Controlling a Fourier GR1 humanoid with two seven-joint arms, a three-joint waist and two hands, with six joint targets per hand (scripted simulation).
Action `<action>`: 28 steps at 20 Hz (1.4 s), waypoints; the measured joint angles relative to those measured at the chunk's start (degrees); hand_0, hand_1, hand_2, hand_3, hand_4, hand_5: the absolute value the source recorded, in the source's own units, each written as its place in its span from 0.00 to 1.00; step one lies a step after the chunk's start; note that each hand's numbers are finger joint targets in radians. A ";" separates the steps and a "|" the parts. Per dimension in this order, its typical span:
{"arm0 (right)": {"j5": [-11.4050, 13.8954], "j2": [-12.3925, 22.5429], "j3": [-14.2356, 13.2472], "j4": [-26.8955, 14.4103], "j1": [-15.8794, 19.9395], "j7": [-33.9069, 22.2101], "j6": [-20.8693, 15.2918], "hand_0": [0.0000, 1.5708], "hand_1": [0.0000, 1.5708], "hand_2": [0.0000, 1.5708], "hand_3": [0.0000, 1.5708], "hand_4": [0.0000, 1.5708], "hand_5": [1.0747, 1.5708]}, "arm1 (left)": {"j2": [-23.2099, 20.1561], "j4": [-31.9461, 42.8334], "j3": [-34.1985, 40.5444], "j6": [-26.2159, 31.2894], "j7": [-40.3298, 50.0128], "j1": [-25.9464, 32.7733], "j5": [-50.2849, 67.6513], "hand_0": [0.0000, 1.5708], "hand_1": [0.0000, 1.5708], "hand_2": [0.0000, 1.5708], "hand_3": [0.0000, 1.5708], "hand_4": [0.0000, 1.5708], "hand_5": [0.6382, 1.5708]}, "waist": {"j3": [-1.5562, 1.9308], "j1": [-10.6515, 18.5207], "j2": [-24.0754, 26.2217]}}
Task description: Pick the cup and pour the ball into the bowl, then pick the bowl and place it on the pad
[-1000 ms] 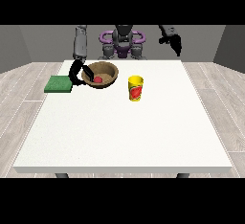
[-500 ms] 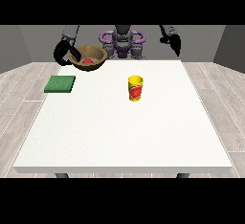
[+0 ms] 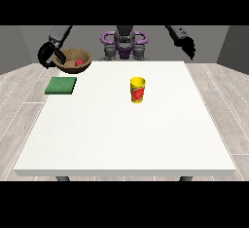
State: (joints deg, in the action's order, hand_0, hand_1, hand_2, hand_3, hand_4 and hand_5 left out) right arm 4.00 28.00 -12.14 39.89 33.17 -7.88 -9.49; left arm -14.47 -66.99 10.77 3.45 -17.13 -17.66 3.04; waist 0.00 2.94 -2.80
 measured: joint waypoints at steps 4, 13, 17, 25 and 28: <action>-1.59 2.53 -2.62 -0.71 -2.35 3.62 1.28 1.00 1.00 1.00 0.00 0.55 1.00 | -7.94 1.09 6.90 6.24 -1.04 -0.38 5.59 0.00 0.00 0.00 0.00 0.82 1.00 | 0.00 1.47 -2.11; -3.44 4.74 -5.96 -0.17 -1.41 8.11 0.94 1.00 1.00 1.00 0.00 0.44 0.99 | -21.63 10.88 18.04 17.50 -5.78 -3.05 13.48 0.00 0.00 0.00 0.00 0.76 0.99 | 0.00 1.65 -8.89; -4.02 5.96 -8.41 -2.78 -1.40 9.96 -1.43 0.78 0.78 0.90 0.83 0.00 0.96 | -23.36 11.27 19.17 18.80 -6.14 -3.71 14.66 0.00 0.00 0.00 0.00 0.76 0.99 | 0.03 2.11 -11.21; -4.98 8.03 -9.84 -7.01 1.06 9.54 0.30 0.00 0.00 0.12 0.08 0.00 0.64 | -24.91 11.72 19.53 19.80 -6.99 -4.27 15.18 0.00 0.00 0.00 0.00 0.75 0.98 | 0.04 2.92 -12.47; -4.79 8.44 -9.38 -8.14 1.64 8.63 1.53 0.00 0.00 0.00 0.00 0.00 0.58 | -23.59 10.04 17.87 18.96 -5.43 -3.95 14.53 0.00 0.00 0.00 0.00 0.64 1.00 | 0.03 2.77 -10.39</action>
State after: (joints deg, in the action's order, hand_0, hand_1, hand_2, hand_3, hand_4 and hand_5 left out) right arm -0.79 36.44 -21.53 31.75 34.81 0.75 -7.96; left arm -38.06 -56.95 28.64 22.41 -22.56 -21.61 17.58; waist 0.03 5.71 -13.18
